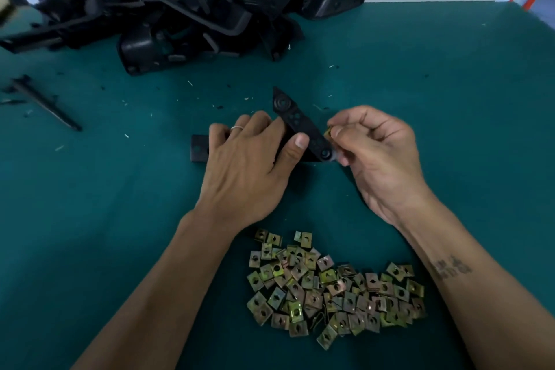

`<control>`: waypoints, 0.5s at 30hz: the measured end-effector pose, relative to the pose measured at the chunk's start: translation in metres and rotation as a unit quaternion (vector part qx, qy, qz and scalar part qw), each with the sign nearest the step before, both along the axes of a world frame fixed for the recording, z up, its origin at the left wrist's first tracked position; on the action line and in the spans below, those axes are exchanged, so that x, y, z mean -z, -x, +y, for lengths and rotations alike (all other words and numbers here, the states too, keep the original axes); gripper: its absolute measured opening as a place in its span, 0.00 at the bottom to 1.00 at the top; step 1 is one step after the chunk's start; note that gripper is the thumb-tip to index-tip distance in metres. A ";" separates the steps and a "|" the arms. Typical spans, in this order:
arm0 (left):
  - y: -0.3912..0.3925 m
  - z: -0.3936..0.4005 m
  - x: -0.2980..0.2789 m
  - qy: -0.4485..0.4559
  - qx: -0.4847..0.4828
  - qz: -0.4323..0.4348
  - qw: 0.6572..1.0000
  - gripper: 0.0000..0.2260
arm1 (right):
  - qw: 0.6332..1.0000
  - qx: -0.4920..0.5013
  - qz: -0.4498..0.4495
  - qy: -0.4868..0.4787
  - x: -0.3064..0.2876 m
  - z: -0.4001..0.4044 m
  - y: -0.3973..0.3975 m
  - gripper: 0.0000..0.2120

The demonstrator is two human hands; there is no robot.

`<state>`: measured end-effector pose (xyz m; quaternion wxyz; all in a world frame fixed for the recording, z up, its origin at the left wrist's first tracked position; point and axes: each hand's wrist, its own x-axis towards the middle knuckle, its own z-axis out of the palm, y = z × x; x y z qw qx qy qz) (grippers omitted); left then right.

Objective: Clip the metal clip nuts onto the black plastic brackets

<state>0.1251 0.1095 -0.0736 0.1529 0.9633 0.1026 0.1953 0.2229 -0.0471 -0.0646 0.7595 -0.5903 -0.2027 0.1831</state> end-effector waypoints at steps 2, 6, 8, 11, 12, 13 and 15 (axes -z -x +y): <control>0.001 0.000 -0.001 0.001 0.004 -0.006 1.000 0.23 | 1.000 -0.018 -0.015 0.006 0.001 0.000 0.000 0.06; 0.002 -0.001 -0.002 0.001 -0.003 -0.007 1.000 0.24 | 1.000 -0.016 -0.021 0.008 0.001 0.000 0.002 0.07; 0.002 -0.001 -0.001 -0.001 -0.006 -0.012 1.000 0.22 | 1.000 -0.003 0.002 -0.016 0.000 -0.001 0.003 0.05; 0.002 -0.001 0.000 -0.006 -0.012 -0.013 1.000 0.23 | 0.999 0.001 0.020 -0.032 -0.002 -0.001 0.004 0.05; 0.001 0.000 0.000 -0.008 -0.017 -0.011 1.000 0.23 | 0.999 0.003 0.017 -0.030 -0.002 0.000 0.004 0.05; 0.001 0.000 0.001 -0.009 -0.023 -0.009 1.000 0.24 | 1.000 0.006 0.012 -0.028 -0.002 0.000 0.004 0.05; 0.000 0.000 0.001 -0.011 -0.032 -0.011 0.999 0.23 | 0.999 0.016 0.000 -0.029 -0.001 0.000 0.005 0.05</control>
